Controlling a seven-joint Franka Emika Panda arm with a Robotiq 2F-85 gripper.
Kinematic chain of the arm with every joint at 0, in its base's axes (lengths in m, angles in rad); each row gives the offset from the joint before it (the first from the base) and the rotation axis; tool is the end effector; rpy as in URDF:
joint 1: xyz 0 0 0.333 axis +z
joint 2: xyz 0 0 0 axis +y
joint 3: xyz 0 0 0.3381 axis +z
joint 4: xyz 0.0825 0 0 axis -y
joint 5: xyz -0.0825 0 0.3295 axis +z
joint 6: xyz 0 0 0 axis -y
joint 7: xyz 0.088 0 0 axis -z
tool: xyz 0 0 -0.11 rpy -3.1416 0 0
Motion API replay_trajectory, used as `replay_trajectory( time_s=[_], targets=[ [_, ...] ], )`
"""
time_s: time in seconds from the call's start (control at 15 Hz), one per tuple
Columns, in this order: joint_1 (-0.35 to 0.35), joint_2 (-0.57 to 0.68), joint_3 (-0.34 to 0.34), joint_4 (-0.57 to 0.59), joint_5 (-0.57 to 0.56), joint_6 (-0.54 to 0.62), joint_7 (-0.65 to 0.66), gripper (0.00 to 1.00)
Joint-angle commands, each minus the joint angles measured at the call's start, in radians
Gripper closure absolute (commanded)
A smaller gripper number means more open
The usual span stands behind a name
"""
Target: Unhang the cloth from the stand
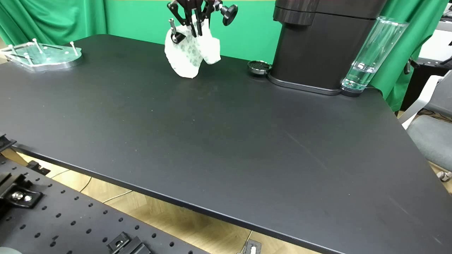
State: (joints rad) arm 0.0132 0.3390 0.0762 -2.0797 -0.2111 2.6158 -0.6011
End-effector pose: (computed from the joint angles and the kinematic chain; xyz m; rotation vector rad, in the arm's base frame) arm 0.5751 0.0532 0.3416 2.7161 1.2388 0.2510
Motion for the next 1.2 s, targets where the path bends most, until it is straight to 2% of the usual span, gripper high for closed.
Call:
replay_trajectory(
  time_s=[0.0,0.33,0.47,0.73,0.8,1.0,1.13],
  targets=[
    [0.012,-0.078,0.001,0.006,-0.001,-0.103,0.085,0.49],
    [0.029,-0.133,0.003,0.044,0.019,-0.242,0.189,0.15],
    [0.038,-0.123,-0.001,0.081,0.042,-0.314,0.279,0.02],
    [0.048,-0.066,-0.006,0.161,0.064,-0.436,0.423,0.00],
    [0.037,-0.103,0.001,0.101,0.048,-0.367,0.345,0.00],
    [0.037,-0.091,0.002,0.105,0.049,-0.370,0.343,0.00],
    [0.053,-0.091,-0.017,0.087,0.005,-0.309,0.453,0.00]
  ],
)
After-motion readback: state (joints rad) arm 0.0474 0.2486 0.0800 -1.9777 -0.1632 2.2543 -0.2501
